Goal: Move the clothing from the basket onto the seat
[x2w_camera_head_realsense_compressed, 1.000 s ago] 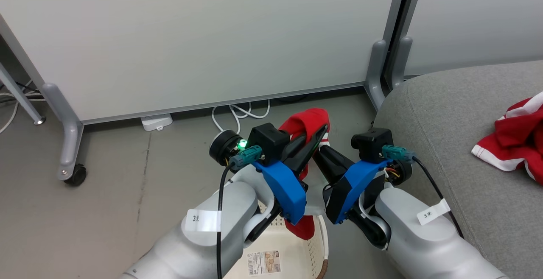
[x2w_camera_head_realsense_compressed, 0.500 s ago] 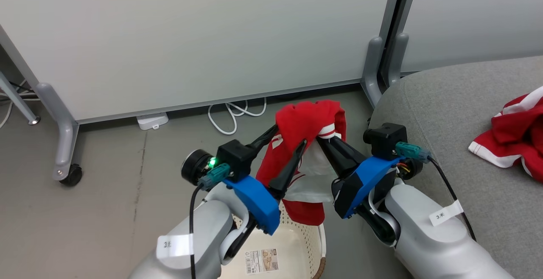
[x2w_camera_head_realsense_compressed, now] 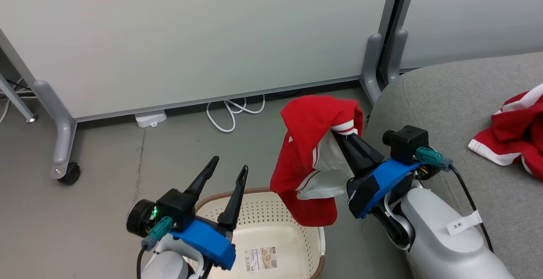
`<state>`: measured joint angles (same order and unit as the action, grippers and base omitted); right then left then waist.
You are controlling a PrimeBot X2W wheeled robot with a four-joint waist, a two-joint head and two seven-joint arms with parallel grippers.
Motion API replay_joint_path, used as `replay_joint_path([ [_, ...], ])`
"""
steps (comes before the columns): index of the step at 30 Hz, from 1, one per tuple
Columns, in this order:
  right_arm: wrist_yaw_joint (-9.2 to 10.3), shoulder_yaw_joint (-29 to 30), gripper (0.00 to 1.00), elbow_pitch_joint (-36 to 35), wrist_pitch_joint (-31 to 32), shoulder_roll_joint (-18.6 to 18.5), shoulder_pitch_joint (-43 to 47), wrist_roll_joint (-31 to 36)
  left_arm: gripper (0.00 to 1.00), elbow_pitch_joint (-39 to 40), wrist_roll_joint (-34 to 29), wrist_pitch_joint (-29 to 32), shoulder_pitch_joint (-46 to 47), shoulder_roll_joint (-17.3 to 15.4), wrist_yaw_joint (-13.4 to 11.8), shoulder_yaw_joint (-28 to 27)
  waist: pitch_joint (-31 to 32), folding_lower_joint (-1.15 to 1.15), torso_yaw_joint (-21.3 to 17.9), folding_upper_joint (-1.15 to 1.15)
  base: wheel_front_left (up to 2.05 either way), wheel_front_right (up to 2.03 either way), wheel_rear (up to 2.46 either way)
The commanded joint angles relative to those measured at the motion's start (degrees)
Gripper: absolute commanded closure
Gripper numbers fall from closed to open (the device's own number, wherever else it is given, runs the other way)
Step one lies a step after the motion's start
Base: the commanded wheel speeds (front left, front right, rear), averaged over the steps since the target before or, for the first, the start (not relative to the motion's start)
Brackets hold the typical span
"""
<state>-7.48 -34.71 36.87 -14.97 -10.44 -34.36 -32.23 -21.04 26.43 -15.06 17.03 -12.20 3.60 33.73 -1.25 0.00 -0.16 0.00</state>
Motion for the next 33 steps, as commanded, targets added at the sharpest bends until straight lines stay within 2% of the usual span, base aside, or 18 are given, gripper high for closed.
replay_joint_path([
  [1, -0.03, 0.67, 1.00, -0.54, -0.31, -0.28, 1.02, 0.46, 0.00, 0.92, -1.47, -0.17, -2.02, -0.01, 0.21, -1.75, 0.08, 0.00, -0.08, 0.00, 0.00, 0.00, 0.00],
  [11, -0.03, 2.24, 1.00, -1.70, -0.31, 0.01, 3.12, 1.76, 0.00, 1.64, -6.37, -0.17, -9.18, 2.18, 1.98, -10.16, 0.29, 0.00, -0.87, 0.00, 0.00, 0.00, 0.00],
  [23, -0.03, 2.96, 1.00, -1.95, -0.31, -0.03, 3.77, 1.99, 0.00, 1.06, -9.64, -0.17, -10.58, 4.58, 3.65, -13.64, -0.09, 0.00, -1.23, 0.00, 0.00, 0.00, 0.00],
  [28, -0.03, 3.09, 1.00, -2.09, -0.31, 0.37, 2.60, 2.17, 0.00, 1.81, -10.27, -0.17, -10.79, 4.76, 3.85, -14.91, -1.01, 0.00, -3.37, 0.00, 0.00, 0.00, 0.00],
  [33, -0.02, 3.12, 1.00, -1.86, -0.31, 0.33, 2.13, 2.49, 0.00, 2.44, -10.76, -0.17, -10.27, 4.95, 3.98, -15.83, -2.20, 0.00, -7.17, 0.00, 0.00, 0.00, 0.00],
])
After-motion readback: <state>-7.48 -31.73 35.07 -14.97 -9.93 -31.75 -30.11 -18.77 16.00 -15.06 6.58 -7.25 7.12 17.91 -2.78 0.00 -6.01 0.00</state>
